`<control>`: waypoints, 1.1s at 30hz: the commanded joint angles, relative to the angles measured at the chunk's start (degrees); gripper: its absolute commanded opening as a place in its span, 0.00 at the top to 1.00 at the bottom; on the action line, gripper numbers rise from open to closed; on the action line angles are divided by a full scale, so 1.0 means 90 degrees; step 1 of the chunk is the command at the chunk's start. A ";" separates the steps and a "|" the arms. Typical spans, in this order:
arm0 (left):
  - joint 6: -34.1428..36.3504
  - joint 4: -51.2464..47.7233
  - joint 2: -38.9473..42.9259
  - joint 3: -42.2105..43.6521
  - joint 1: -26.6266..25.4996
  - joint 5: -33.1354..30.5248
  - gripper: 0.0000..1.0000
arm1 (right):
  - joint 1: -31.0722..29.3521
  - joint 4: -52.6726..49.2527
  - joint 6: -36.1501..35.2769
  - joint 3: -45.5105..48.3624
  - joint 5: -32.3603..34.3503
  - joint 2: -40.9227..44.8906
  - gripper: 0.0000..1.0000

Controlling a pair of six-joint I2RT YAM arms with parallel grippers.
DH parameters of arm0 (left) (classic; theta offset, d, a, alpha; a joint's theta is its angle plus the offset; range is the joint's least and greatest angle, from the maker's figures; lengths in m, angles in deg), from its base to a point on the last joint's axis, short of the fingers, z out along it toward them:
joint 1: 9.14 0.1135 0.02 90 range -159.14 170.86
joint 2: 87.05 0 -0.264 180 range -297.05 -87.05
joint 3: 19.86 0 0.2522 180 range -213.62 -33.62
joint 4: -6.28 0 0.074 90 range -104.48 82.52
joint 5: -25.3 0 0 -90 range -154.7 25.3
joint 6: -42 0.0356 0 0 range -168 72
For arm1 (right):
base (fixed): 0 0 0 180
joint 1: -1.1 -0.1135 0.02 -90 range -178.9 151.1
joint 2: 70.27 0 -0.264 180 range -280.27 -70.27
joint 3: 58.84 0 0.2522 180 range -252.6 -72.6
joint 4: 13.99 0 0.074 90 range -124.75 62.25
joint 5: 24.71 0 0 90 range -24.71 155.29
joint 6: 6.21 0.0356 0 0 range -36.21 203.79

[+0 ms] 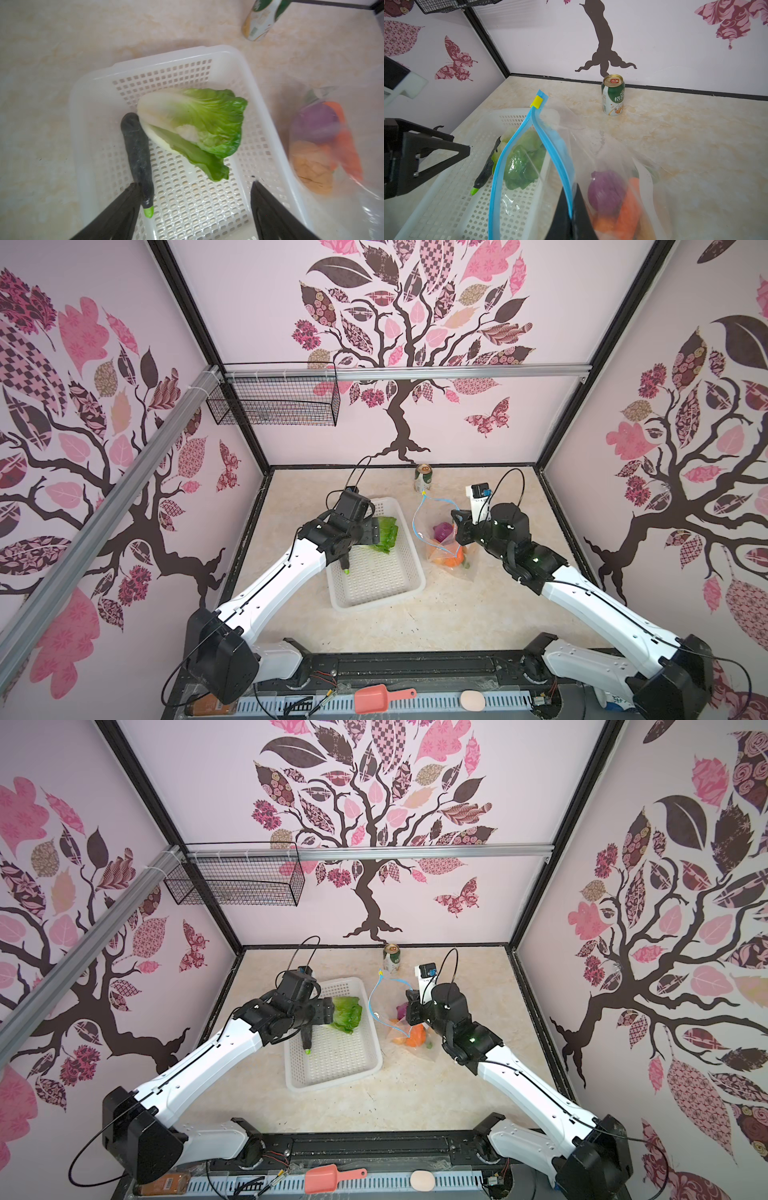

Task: Place the food in the zip-top bag and seal the zipper
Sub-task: 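Move the left gripper back to the basket toward the dark cucumber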

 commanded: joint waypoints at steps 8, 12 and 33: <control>0.0206 -0.0355 -0.1111 0.0309 0.0095 -0.0740 0.34 | -0.0013 0.0032 -0.0033 -0.0043 0.0201 -0.0040 1.00; 0.0164 -0.0351 -0.1496 0.0347 0.0137 -0.0887 0.35 | -0.0013 0.0033 -0.0047 -0.0038 0.0246 -0.0001 1.00; -0.0260 0.0288 -0.2570 0.0664 0.0261 -0.0569 0.38 | -0.0013 0.0024 -0.0083 -0.0025 0.0323 0.0077 1.00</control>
